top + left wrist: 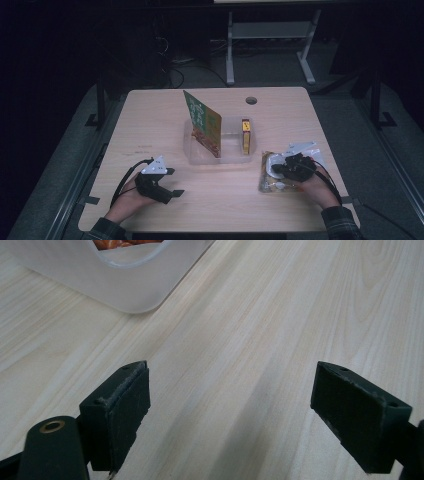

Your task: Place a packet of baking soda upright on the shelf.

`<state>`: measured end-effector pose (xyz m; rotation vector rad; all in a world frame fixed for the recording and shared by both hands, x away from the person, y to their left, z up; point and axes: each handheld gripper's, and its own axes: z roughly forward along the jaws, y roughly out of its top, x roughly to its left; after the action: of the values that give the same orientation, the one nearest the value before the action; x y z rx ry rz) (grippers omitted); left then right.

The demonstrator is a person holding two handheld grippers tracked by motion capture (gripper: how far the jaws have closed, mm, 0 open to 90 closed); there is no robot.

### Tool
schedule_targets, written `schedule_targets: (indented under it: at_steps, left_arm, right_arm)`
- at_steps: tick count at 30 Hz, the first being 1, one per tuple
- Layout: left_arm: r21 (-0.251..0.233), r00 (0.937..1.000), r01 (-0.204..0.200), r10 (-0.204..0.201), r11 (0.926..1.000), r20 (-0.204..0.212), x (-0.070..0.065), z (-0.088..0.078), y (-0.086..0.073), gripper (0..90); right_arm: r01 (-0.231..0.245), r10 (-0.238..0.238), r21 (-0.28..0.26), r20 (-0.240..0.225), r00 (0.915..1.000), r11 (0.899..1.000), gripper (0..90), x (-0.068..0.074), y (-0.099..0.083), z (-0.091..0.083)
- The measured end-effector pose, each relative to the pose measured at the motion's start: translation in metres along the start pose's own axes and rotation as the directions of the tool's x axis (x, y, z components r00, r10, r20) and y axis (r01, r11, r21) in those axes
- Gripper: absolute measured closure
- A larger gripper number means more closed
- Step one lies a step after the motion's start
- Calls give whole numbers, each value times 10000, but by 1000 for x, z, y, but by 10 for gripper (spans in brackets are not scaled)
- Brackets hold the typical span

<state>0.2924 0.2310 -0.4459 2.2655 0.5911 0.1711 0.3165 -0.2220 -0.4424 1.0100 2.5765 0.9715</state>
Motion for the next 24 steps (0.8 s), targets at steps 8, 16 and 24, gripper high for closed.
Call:
schedule_targets:
  at_steps: [8, 16, 24]
  left_arm:
    - [42, 10000, -58, 58, 10000, -3, 0, 1, 0, 157]
    - [55, 10000, -43, 43, 10000, 2, 0, 1, 1, 157]
    - [60, 10000, -8, 8, 10000, 74, -1, 2, 0, 157]
  right_arm:
    - [586, -585, 9, -522, 9969, 9983, 900, 28, 0, 1]
    - [1090, -1078, 51, -1122, 9878, 9940, 900, 54, 10, 10]
    - [1578, -1547, 67, -1611, 9747, 9874, 900, 77, 23, 21]
